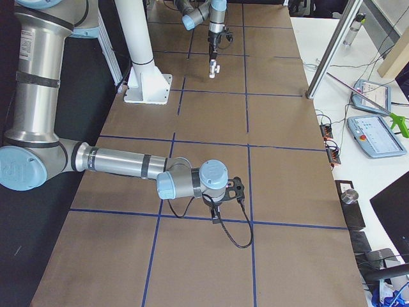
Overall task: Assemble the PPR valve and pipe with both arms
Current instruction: 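Carry the valve to the table centre and stand it upright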
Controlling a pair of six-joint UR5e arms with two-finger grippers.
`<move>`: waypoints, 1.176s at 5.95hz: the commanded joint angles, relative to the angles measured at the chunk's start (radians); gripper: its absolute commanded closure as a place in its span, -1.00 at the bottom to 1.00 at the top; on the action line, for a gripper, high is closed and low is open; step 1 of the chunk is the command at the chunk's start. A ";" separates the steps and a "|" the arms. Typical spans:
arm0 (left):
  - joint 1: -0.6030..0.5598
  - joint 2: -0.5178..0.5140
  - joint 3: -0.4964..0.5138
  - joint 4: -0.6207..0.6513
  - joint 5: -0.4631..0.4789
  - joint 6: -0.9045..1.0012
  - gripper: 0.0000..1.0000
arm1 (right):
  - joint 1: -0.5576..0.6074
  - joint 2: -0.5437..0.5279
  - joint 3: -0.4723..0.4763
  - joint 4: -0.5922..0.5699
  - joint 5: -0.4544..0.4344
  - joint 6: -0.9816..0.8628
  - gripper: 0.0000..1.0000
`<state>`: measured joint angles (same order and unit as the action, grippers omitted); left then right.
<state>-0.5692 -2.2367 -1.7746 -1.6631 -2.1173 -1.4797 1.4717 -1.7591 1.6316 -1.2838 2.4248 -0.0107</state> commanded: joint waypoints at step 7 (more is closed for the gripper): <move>0.034 -0.196 0.276 0.006 0.128 -0.044 0.91 | -0.001 -0.002 0.002 0.001 0.017 0.000 -1.00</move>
<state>-0.5379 -2.4326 -1.4994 -1.6566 -1.9910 -1.5236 1.4711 -1.7606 1.6350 -1.2824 2.4421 -0.0107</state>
